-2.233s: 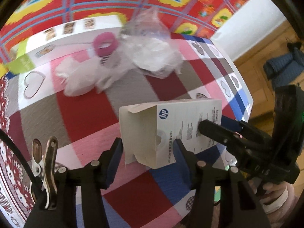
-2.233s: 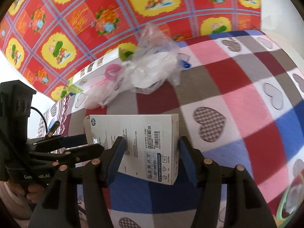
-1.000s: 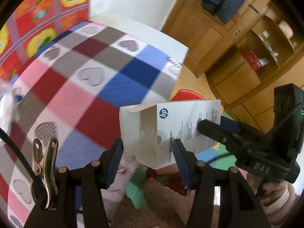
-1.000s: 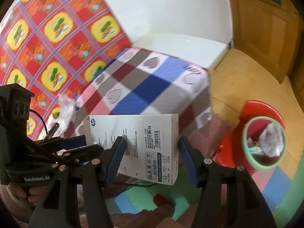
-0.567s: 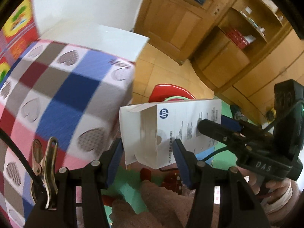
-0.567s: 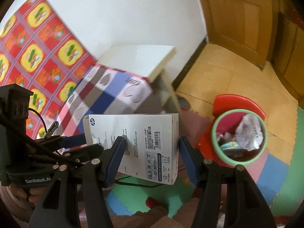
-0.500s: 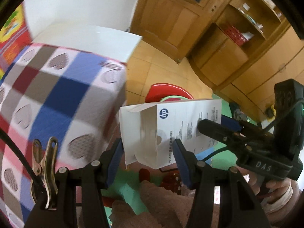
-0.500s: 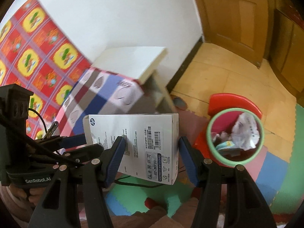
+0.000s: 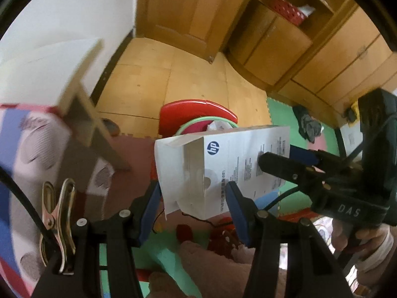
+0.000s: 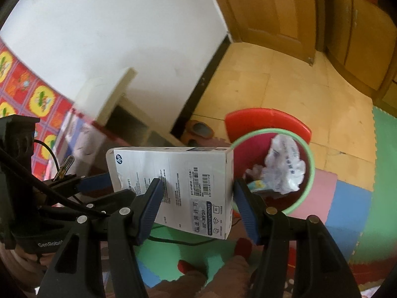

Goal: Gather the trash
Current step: 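Carry the white HP box in the right tool over the red bin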

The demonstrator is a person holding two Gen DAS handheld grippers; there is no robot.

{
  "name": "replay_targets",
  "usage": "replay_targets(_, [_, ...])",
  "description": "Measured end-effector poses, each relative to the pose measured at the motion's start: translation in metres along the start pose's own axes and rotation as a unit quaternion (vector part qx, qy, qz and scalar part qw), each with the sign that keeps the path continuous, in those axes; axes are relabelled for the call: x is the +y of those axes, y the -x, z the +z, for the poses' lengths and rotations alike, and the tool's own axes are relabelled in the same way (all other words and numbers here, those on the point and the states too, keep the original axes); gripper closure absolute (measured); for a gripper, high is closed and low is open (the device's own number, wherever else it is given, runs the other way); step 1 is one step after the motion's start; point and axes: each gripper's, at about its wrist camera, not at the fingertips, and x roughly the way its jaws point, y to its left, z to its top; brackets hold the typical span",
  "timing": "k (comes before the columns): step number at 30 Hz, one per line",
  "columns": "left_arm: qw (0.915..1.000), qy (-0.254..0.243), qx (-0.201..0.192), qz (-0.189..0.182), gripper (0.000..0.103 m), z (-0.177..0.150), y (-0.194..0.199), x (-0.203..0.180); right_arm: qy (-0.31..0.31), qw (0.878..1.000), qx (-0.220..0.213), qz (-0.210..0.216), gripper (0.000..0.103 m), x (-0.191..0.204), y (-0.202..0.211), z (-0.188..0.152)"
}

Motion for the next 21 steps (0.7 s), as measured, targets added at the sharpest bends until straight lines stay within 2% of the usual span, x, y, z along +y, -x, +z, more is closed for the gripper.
replay_targets(8, [0.9993,-0.028,0.017,-0.015,0.047,0.031,-0.072,-0.026,-0.02,0.999,0.005,-0.025,0.043,-0.059,-0.032,0.019])
replay_targets(14, [0.9987,-0.043,0.022,-0.015,0.047,0.053,-0.121,-0.036,-0.024,0.999,0.005,-0.04,0.043,-0.087,-0.062,0.032])
replay_targets(21, [0.9982,-0.044,0.039,-0.014,0.047,0.064,-0.175,-0.035,-0.025,0.998,0.018,-0.055,0.043,-0.114,-0.102,0.043])
